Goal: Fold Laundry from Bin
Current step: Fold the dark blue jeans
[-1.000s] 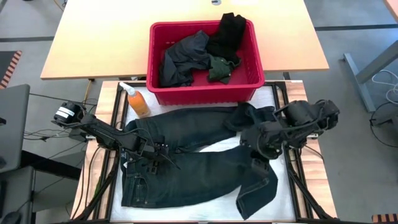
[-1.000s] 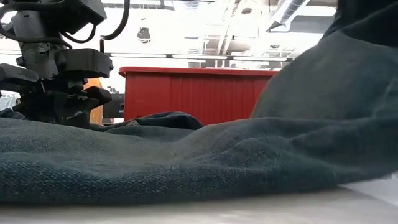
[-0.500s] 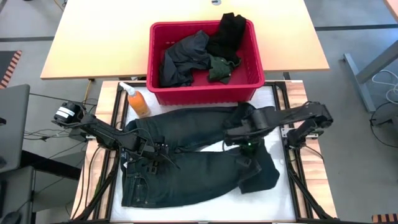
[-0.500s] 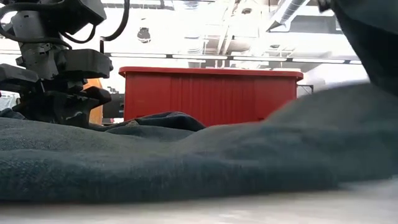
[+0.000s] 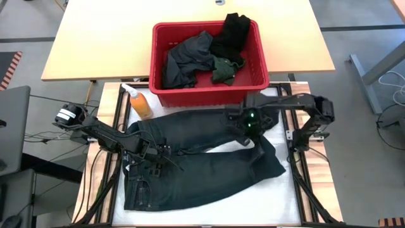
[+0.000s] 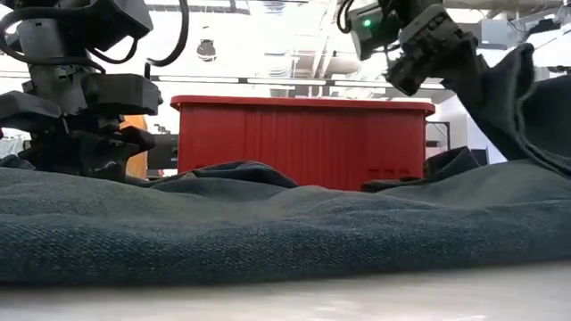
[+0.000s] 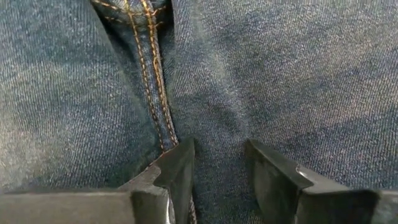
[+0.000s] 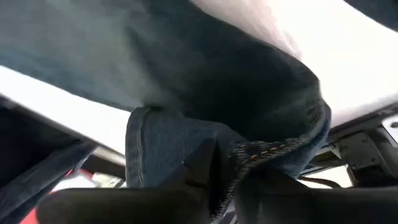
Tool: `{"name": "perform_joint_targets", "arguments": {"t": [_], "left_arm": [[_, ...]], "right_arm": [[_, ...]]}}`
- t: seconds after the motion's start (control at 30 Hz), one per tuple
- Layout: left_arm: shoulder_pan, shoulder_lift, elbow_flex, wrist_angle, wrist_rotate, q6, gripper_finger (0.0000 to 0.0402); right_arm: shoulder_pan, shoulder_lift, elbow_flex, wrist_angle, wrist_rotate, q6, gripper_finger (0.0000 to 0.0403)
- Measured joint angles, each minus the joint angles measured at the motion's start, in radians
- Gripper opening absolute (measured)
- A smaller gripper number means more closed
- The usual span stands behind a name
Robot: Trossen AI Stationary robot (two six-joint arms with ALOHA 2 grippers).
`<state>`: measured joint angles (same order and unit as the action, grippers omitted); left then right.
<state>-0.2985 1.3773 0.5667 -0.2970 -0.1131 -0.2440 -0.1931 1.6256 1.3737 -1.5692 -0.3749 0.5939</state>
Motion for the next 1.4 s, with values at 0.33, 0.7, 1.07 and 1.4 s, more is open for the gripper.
{"name": "perform_joint_targets", "arguments": {"t": [0.33,0.7,1.07,1.4], "left_arm": [[0.000,0.000,0.000,0.000,0.000,0.013,0.0139],[-0.004,0.000,0.000,0.034,0.000,0.038,0.0139],[-0.004,0.001,-0.001,0.228,0.126,0.146,0.0139],[-0.004,0.001,0.000,0.757,0.186,0.400,0.0139]], "right_arm": [[-0.046,-0.011,0.107,-0.001,-0.164,-0.019,0.0145],[0.053,-0.028,0.382,0.001,-0.126,-0.010,0.0126],[0.662,-0.084,0.331,0.027,0.628,0.407,0.0119],[1.083,-0.008,0.170,0.149,0.819,0.968,0.0119]]}}
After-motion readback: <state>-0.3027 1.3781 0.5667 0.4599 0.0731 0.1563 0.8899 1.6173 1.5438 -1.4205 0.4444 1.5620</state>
